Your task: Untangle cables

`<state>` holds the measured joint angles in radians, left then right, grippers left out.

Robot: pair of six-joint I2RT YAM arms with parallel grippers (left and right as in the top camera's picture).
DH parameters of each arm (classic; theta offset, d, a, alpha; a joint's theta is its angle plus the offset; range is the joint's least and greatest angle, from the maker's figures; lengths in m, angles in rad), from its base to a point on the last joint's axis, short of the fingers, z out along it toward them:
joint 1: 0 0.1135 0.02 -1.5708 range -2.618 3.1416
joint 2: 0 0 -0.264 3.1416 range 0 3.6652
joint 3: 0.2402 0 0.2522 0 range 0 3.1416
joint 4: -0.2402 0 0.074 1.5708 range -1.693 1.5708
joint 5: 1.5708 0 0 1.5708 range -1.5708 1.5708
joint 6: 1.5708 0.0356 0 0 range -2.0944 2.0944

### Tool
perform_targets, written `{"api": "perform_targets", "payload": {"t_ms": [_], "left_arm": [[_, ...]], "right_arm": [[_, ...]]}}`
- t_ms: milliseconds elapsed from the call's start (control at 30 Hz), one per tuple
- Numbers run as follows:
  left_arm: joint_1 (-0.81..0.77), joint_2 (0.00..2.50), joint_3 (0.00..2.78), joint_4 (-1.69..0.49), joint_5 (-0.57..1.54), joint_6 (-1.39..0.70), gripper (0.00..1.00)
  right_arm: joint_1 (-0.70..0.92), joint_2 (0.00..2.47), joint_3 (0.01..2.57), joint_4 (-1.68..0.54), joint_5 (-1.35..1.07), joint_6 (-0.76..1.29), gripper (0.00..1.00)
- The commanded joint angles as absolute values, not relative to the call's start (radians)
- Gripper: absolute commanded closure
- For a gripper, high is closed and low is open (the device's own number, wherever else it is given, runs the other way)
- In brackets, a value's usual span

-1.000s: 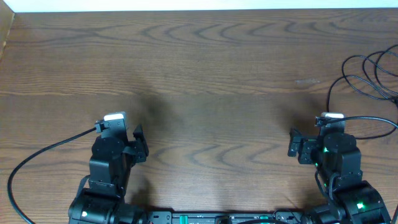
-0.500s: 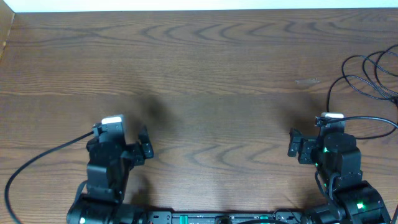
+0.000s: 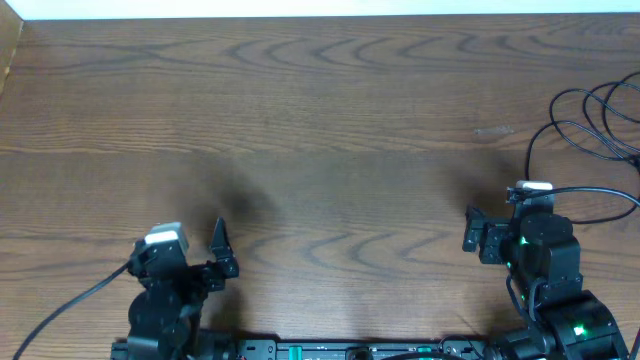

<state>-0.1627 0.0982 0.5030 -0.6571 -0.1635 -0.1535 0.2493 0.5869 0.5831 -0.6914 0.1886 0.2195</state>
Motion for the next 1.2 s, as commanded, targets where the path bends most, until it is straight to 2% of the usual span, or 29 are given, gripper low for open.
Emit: {"api": "perform_targets", "payload": {"t_ms": [0, 400, 833, 1167], "left_arm": [[-0.142, 0.048, 0.488, -0.655, -0.172, -0.155, 0.02], [-0.139, 0.002, 0.446, -0.577, -0.165, -0.155, 0.02], [-0.139, 0.002, 0.237, -0.165, -0.165, -0.170, 0.02], [-0.139, 0.001, 0.119, -0.059, -0.168, -0.170, 0.02]], "right_arm": [[0.256, 0.583, 0.579, -0.693, 0.188, 0.228, 0.01], [0.256, 0.583, 0.579, -0.693, 0.188, 0.227, 0.01], [0.256, 0.583, 0.579, -0.693, 0.188, 0.228, 0.01], [0.256, 0.583, 0.579, -0.693, 0.188, 0.228, 0.01]]}}
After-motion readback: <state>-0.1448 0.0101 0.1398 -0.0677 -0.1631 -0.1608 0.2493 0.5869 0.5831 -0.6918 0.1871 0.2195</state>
